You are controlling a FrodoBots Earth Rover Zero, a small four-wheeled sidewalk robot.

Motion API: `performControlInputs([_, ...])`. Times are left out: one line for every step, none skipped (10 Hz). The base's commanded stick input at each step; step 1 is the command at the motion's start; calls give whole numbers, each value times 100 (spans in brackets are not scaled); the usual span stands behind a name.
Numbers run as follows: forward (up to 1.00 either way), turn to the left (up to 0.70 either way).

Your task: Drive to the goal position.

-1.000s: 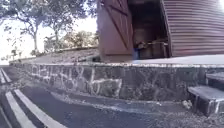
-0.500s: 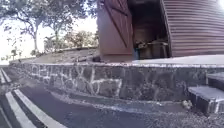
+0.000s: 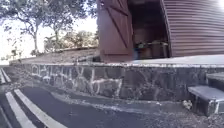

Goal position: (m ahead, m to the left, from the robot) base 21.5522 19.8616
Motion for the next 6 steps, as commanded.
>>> performControlInputs([0,45])
performControlInputs([0,45])
performControlInputs([0,45])
performControlInputs([0,45])
performControlInputs([0,45])
performControlInputs([0,45])
